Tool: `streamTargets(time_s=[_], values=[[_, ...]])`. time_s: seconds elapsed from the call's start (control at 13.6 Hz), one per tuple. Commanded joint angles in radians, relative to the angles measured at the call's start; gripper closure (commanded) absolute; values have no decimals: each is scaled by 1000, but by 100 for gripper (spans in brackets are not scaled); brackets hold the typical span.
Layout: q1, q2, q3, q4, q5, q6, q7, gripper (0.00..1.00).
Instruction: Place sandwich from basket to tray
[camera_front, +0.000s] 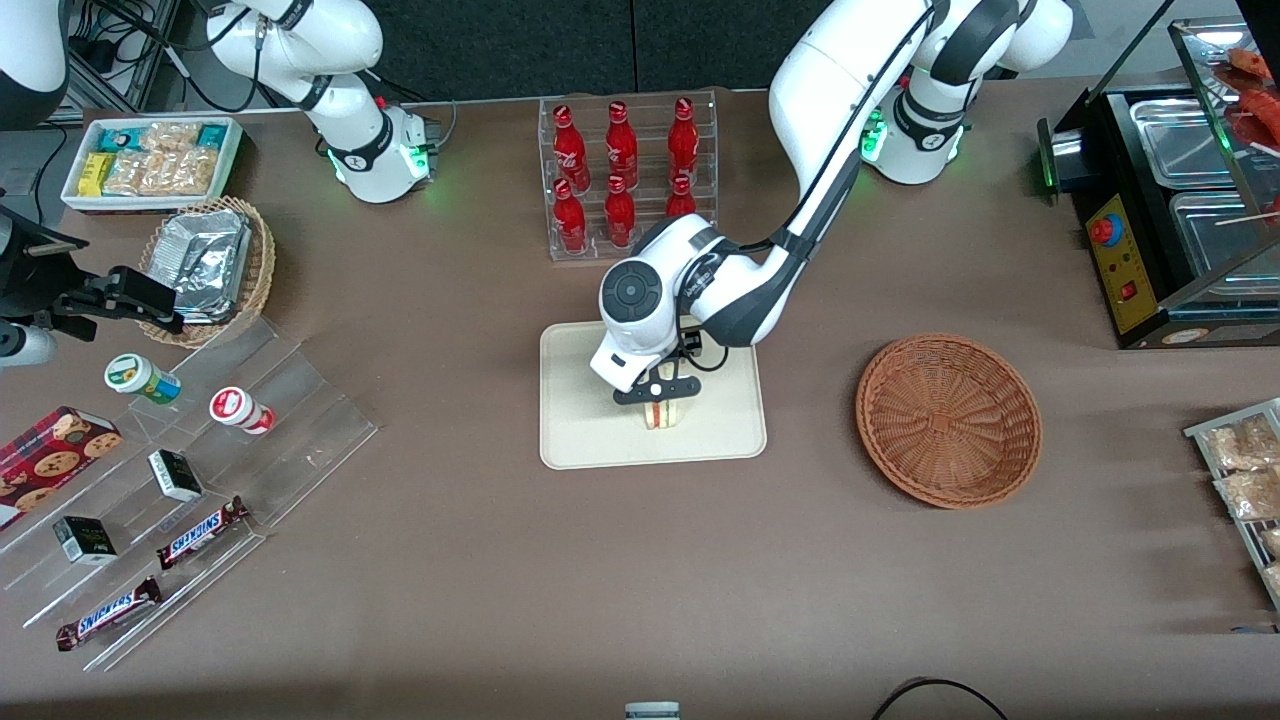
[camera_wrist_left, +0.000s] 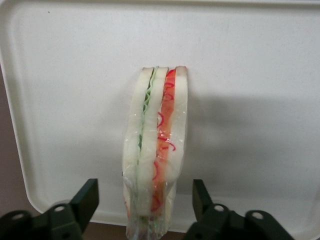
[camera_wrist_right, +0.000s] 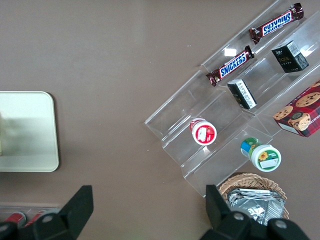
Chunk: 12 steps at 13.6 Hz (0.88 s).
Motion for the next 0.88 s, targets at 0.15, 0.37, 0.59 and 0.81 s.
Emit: streamTargets(time_s=[0.15,0.37,0.59,0.81], values=[[13,-94,73,17,-1,-99,3,0],[92,-120,90,16,-4,-107,27,0],[170,-152,92,8,-10,-129,118,0],[255,-198,91,5,-18,-195,233,0]])
